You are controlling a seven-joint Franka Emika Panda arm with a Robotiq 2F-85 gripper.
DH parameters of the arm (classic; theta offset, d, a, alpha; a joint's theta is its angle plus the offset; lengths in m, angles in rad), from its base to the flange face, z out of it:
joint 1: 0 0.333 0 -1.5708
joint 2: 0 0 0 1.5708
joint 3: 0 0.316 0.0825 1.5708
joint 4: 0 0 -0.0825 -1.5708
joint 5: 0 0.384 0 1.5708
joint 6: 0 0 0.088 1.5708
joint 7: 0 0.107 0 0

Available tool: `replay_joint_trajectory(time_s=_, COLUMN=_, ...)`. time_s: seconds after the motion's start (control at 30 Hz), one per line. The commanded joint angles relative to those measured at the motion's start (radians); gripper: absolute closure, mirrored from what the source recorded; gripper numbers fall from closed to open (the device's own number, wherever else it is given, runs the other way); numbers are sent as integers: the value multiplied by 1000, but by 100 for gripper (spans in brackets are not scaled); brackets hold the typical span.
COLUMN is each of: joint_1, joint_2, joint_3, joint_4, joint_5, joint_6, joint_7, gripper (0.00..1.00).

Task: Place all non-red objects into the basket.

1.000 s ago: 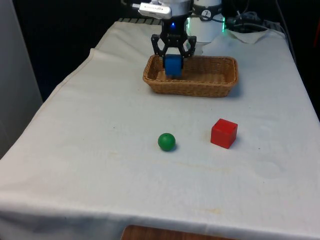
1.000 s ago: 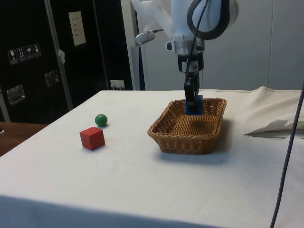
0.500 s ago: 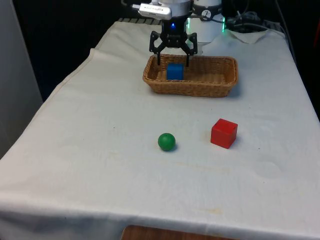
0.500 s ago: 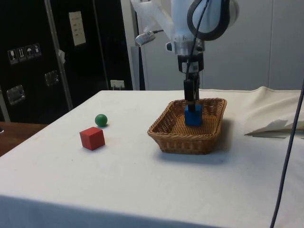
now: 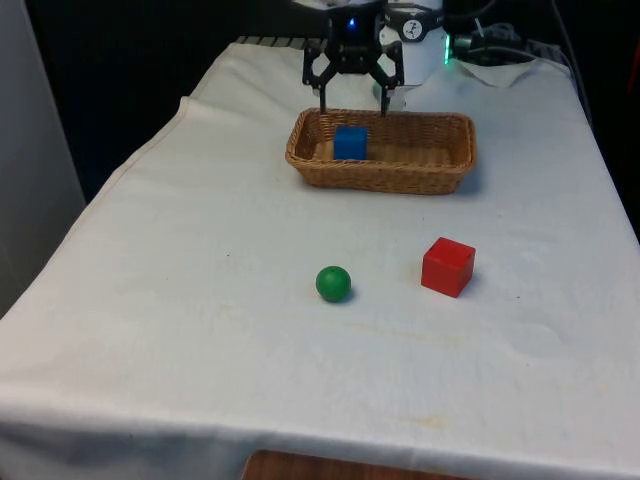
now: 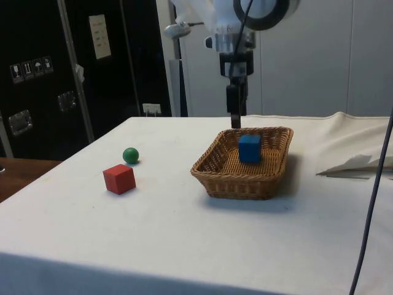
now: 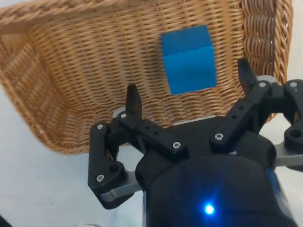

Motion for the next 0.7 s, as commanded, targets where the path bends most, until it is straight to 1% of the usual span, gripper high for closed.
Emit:
replay_joint_trajectory(time_s=0.0, joint_1=0, joint_2=-3, joint_3=5, joint_4=12, joint_5=-13, joint_6=-15, joint_7=15, gripper=0)
replay_joint_trajectory(time_s=0.17, joint_1=1, joint_2=-25, joint_3=20, joint_4=38, joint_5=-5, joint_6=-55, joint_7=10, gripper=0)
replay_joint_trajectory(time_s=0.2, joint_1=0, joint_2=-23, joint_3=18, joint_4=34, joint_5=0, joint_6=-47, joint_7=1, gripper=0)
replay_joint_trajectory(time_s=0.23, joint_1=1, joint_2=-28, joint_3=23, joint_4=41, joint_5=-3, joint_6=-60, joint_7=9, gripper=0)
replay_joint_trajectory(time_s=0.37, joint_1=3, joint_2=-32, joint_3=31, joint_4=55, joint_5=6, joint_6=-69, joint_7=3, gripper=0)
replay_joint_trajectory(time_s=0.43, joint_1=5, joint_2=-25, joint_3=37, joint_4=69, joint_5=15, joint_6=-72, joint_7=-4, gripper=0)
replay_joint_trajectory(time_s=0.47, joint_1=0, joint_2=-29, joint_3=36, joint_4=64, joint_5=1, joint_6=-67, joint_7=1, gripper=0)
replay_joint_trajectory(time_s=0.5, joint_1=5, joint_2=-22, joint_3=39, joint_4=74, joint_5=18, joint_6=-73, joint_7=-7, gripper=0)
replay_joint_trajectory(time_s=0.67, joint_1=6, joint_2=11, joint_3=50, joint_4=117, joint_5=42, joint_6=-77, joint_7=-24, gripper=0)
